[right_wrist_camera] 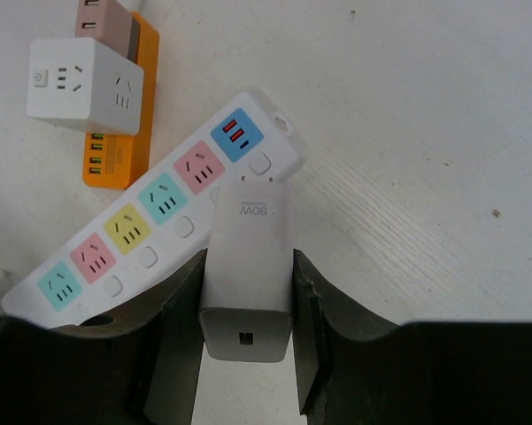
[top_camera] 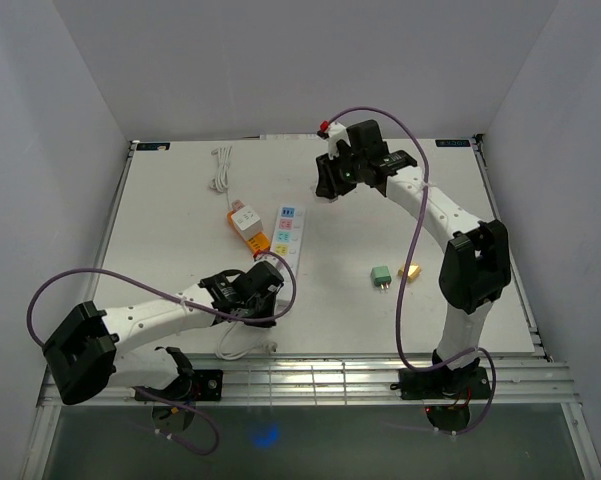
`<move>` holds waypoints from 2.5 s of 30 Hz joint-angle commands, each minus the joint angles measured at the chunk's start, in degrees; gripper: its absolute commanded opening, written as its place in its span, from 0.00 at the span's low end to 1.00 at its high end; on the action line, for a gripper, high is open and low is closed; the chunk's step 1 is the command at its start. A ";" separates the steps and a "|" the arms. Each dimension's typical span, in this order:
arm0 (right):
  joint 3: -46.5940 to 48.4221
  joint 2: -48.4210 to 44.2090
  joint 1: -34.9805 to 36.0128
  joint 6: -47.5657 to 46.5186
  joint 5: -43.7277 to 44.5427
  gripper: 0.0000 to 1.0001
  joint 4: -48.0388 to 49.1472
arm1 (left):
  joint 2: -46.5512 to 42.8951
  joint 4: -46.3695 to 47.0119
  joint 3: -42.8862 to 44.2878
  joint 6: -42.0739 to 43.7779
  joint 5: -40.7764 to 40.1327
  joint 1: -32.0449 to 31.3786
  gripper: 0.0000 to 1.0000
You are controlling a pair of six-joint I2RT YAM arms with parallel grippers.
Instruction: Insert the plug
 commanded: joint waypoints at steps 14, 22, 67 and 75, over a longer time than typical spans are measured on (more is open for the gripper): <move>4.50 -2.18 3.15 -5.47 1.66 0.08 -8.58 | -7.46 -0.30 0.05 -3.59 -6.76 -0.17 0.72; 15.39 2.21 3.06 -6.00 2.01 0.08 -14.73 | 2.27 -8.38 15.60 -1.22 -13.88 1.94 0.98; 9.25 -1.65 -0.90 -3.63 3.59 0.08 -12.18 | 29.89 5.94 23.44 16.09 0.35 9.85 0.79; 11.45 -0.86 -0.99 -4.24 5.96 0.08 -17.27 | 22.87 8.30 19.41 26.10 0.97 3.46 0.77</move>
